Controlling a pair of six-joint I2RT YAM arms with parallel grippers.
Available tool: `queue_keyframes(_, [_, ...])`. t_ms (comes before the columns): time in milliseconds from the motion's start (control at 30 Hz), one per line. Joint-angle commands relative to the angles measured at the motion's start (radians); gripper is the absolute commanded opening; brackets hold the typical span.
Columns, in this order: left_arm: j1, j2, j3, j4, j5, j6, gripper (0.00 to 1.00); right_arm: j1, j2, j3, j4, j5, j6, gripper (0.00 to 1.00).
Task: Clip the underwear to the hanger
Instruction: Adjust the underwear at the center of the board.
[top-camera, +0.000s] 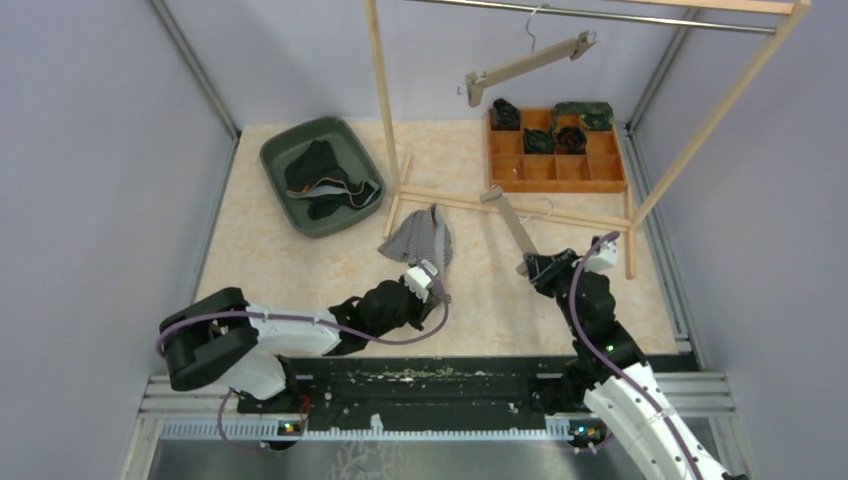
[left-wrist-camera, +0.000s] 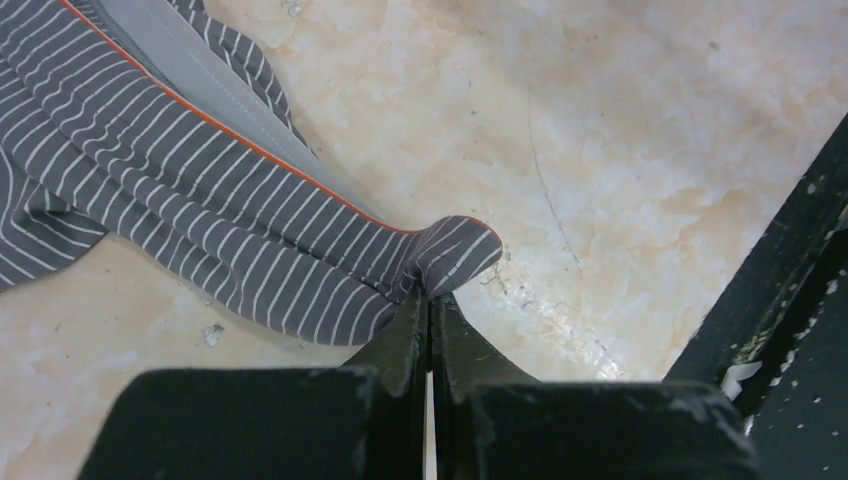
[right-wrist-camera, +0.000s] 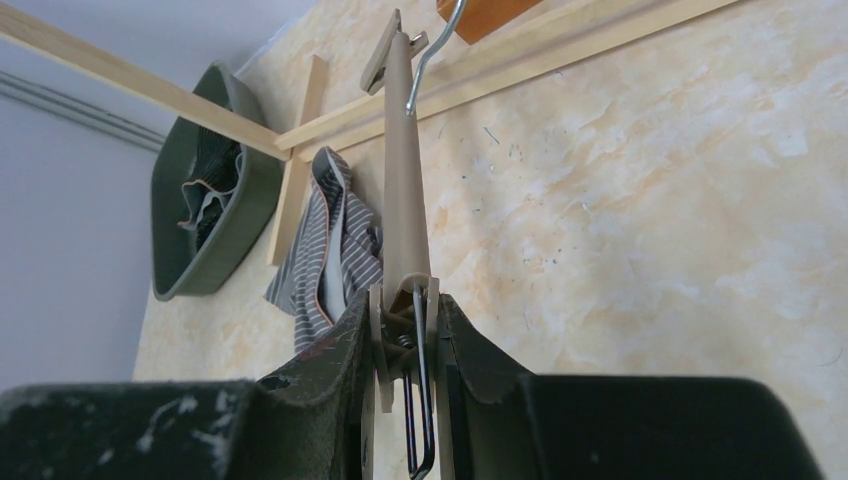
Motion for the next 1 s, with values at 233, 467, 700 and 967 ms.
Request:
queue_keyframes(233, [-0.095, 0.035, -0.057, 0.186, -0.086, -0.121, 0.07, -0.008, 0.019, 0.037, 0.089, -0.014, -0.005, 0.0])
queue_keyframes(467, [-0.13, 0.084, -0.05, 0.136, -0.128, -0.145, 0.23, -0.008, 0.009, 0.036, 0.081, -0.011, -0.009, 0.0])
queue_keyframes(700, [-0.161, 0.116, -0.031, 0.079, -0.199, -0.15, 0.39, -0.008, 0.006, 0.033, 0.083, -0.015, -0.011, 0.0])
queue_keyframes(967, [-0.213, 0.158, 0.027, -0.002, -0.311, -0.145, 0.56, -0.007, 0.012, 0.028, 0.092, -0.017, -0.012, 0.0])
